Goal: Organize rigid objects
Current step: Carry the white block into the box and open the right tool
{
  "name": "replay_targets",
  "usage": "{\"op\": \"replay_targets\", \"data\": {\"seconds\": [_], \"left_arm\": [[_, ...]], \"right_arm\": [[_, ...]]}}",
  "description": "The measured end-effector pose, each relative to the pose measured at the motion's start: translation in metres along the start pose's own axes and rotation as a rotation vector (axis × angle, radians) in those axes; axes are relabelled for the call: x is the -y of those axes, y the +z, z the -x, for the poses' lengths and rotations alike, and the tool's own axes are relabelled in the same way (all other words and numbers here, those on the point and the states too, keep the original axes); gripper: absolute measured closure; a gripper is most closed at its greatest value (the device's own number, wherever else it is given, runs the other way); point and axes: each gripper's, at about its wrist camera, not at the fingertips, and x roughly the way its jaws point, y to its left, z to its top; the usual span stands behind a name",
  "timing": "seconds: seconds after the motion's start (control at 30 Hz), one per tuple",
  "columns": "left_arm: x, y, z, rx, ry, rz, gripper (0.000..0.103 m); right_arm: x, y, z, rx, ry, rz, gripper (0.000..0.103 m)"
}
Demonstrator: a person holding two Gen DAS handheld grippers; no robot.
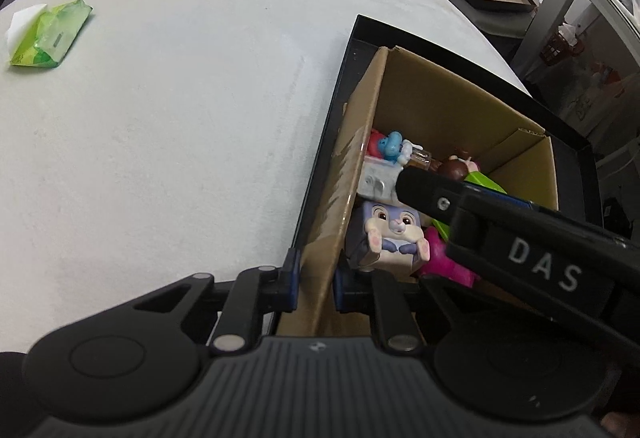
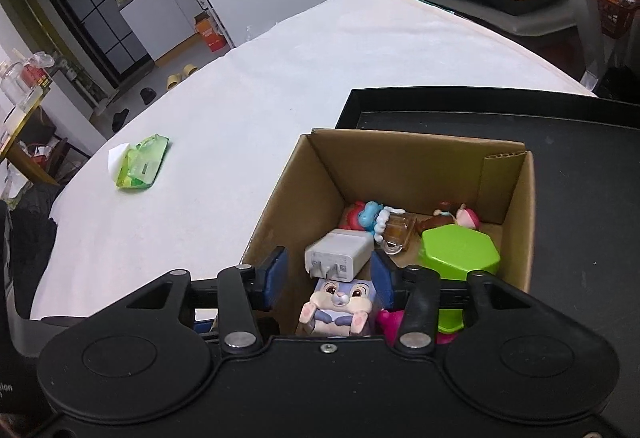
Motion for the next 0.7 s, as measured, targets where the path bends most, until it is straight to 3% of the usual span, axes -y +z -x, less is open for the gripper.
{"op": "replay_targets", "data": {"seconds": [0.3, 0.57, 0.7], "left_arm": [[0.003, 0.003, 0.003, -0.033, 0.025, -0.014, 0.086], [0.01, 0.002, 0.021, -0.014, 0.063, -0.036, 0.083], [0.013, 0.002, 0.032, -0.008, 0.076, -0.042, 0.077]], "right_arm": [[0.007, -0.003, 0.016, 0.013, 0.0, -0.03, 0.054], [0.015, -0.007, 0.043, 0.049, -0.024, -0.054, 0.041], [0.023, -0.008, 0.058, 0.07, -0.046, -0.086, 0.037]]}}
